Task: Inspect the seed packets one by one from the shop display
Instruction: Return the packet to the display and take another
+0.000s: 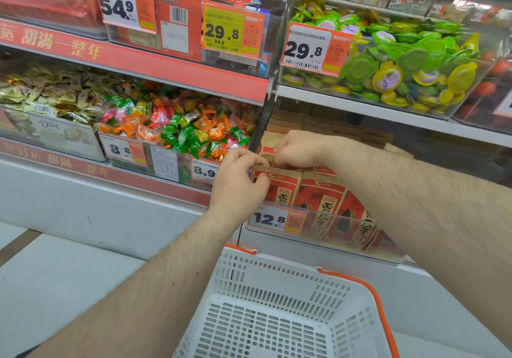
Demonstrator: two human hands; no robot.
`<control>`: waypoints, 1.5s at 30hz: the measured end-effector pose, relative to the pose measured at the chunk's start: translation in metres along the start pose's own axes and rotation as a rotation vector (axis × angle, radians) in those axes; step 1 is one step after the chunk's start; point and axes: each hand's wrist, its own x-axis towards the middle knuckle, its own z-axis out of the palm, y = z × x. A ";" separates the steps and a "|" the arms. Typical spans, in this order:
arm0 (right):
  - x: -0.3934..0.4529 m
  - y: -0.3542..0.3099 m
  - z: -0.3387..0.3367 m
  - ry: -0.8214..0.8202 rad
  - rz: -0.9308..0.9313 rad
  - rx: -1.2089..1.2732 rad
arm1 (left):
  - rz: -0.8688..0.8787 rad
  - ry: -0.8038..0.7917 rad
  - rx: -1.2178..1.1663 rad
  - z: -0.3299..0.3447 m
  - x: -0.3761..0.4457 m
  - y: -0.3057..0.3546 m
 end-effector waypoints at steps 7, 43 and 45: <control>-0.005 0.005 -0.002 0.305 -0.016 0.000 | -0.024 -0.009 -0.031 -0.001 -0.002 0.002; -0.137 0.022 0.045 0.241 -0.127 0.647 | -0.359 -0.354 -0.785 -0.044 -0.036 0.032; -0.141 0.024 0.056 0.228 -0.142 0.448 | -0.279 -0.416 -0.640 -0.037 -0.046 0.036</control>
